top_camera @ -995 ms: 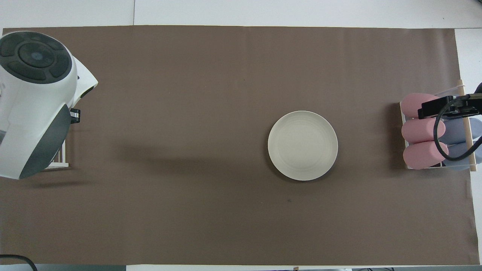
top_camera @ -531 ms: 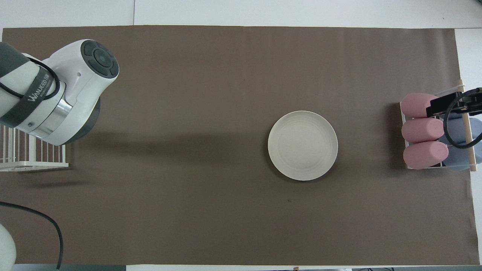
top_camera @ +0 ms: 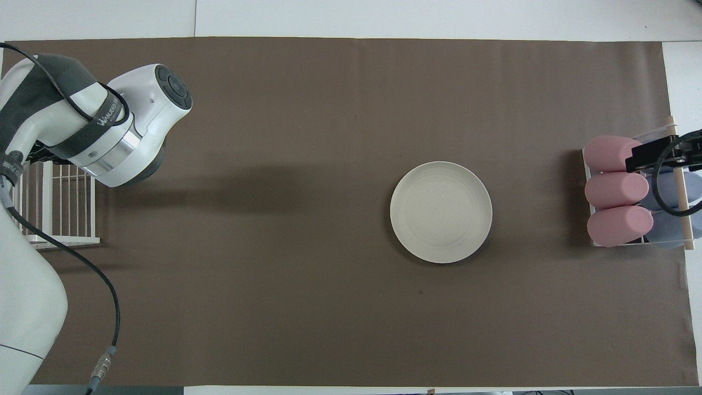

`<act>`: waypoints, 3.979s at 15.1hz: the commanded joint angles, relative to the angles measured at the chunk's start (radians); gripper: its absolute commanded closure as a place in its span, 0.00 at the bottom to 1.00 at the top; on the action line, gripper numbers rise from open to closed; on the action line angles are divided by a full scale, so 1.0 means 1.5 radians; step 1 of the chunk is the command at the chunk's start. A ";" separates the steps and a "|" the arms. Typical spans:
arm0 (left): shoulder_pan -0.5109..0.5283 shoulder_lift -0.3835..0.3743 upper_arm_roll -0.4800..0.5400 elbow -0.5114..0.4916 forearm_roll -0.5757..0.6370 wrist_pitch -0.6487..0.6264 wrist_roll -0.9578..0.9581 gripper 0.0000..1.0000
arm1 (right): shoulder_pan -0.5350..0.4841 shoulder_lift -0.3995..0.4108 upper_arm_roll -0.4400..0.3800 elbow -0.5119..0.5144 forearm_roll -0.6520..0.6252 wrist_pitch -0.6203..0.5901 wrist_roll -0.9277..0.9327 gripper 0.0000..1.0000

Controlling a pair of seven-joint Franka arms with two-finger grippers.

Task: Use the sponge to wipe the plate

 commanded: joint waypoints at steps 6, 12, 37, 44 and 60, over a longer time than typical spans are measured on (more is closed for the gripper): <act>0.020 0.006 -0.004 -0.008 -0.002 0.031 -0.107 1.00 | -0.004 -0.006 0.004 0.004 -0.011 -0.009 -0.005 0.00; 0.024 0.005 -0.005 -0.013 -0.028 0.046 -0.130 1.00 | -0.006 -0.006 0.004 0.004 -0.011 -0.006 -0.006 0.00; 0.066 -0.182 -0.001 0.075 -0.500 0.108 -0.112 0.00 | -0.006 -0.007 0.004 0.008 -0.010 -0.010 -0.010 0.00; 0.091 -0.316 0.004 0.071 -0.686 0.028 0.084 0.00 | -0.006 -0.007 0.005 0.009 -0.006 -0.005 -0.017 0.00; 0.096 -0.321 0.021 -0.028 -0.754 0.105 0.108 0.00 | -0.007 -0.007 0.005 0.008 -0.006 -0.006 -0.017 0.00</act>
